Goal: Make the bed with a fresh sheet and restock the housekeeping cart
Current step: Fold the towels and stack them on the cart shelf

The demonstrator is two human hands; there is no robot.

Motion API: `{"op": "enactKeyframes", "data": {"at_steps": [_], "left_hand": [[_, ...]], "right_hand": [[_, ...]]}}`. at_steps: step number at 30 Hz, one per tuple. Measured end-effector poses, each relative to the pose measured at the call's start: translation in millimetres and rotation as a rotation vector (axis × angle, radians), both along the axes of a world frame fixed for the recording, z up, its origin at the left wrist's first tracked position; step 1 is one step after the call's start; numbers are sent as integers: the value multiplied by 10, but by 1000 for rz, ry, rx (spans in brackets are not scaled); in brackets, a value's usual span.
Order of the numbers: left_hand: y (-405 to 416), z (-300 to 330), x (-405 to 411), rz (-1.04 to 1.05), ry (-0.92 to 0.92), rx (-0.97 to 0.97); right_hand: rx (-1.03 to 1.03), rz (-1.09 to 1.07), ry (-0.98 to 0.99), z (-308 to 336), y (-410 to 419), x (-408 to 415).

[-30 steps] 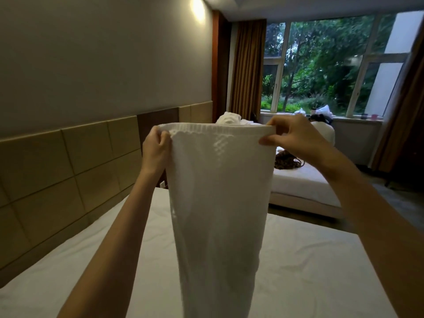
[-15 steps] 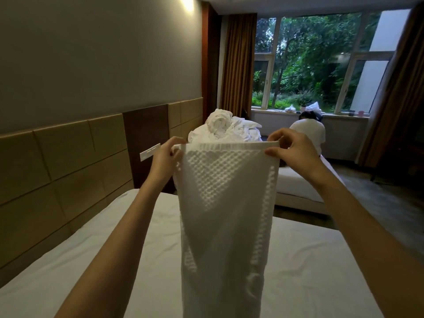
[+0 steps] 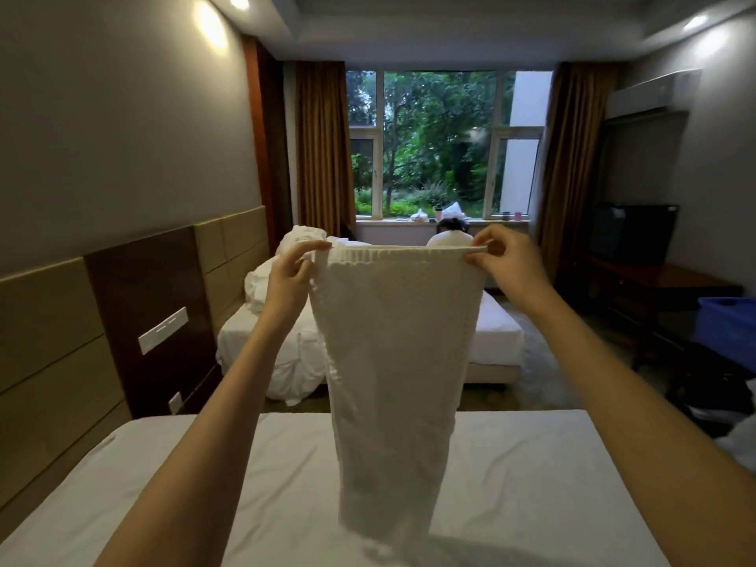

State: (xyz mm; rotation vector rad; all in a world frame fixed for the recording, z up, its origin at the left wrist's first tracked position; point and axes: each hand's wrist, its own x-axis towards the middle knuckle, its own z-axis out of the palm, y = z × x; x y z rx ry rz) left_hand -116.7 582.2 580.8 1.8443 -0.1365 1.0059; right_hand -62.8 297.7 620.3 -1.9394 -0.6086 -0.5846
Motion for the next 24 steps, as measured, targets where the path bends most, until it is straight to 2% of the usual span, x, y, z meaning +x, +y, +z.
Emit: {"op": "enactKeyframes", "data": {"at_steps": [5,10,17,24], "left_hand": [[-155,-345,-454,-11,-1,-4],[-460,-964,-1444,20,23,-7],[-1015,-2575,-3126,57,229,-4],[-1490,-3949,-3997,33,500,-136]], "right_hand": [[11,48,26,-314,-178,-498],[1,114,151,-912,-508,-1360],[-59,186,362,-2461,-1164,-2919],[-101,120,681,-3763,-1524,-3597]]}}
